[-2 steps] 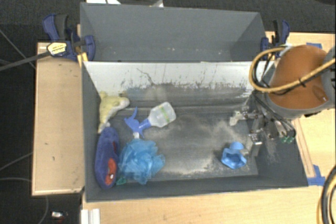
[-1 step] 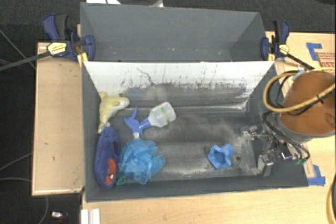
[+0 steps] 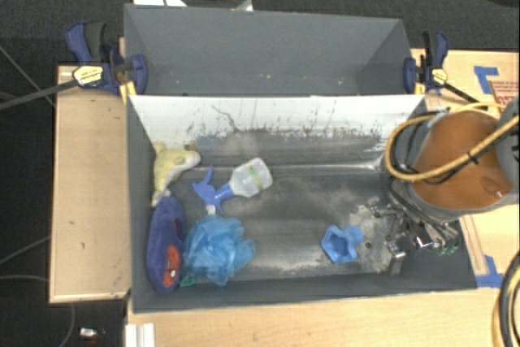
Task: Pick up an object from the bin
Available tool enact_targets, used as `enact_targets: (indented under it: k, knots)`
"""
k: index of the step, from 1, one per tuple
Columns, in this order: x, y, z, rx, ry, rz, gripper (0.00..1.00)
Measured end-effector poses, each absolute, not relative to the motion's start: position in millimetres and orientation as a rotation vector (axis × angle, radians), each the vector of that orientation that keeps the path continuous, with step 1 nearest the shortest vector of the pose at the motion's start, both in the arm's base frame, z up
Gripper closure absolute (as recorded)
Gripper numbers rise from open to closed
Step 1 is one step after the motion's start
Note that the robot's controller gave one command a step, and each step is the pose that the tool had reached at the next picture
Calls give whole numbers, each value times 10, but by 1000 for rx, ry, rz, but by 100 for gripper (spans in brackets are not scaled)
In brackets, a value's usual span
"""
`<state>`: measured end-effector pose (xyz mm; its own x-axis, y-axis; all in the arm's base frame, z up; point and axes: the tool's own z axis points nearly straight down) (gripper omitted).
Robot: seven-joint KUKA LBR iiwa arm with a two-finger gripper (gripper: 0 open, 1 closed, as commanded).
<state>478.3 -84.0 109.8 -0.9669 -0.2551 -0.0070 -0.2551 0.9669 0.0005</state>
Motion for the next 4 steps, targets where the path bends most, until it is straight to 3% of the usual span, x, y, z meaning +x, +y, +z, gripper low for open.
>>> enact_targets:
  k: [1,2,4]
  knots:
    - [4818,-556,722,-72,3129,-3,0]
    - [4774,-306,703,-370,3113,-1,100]
    - [4769,-306,762,-373,3111,-1,100]
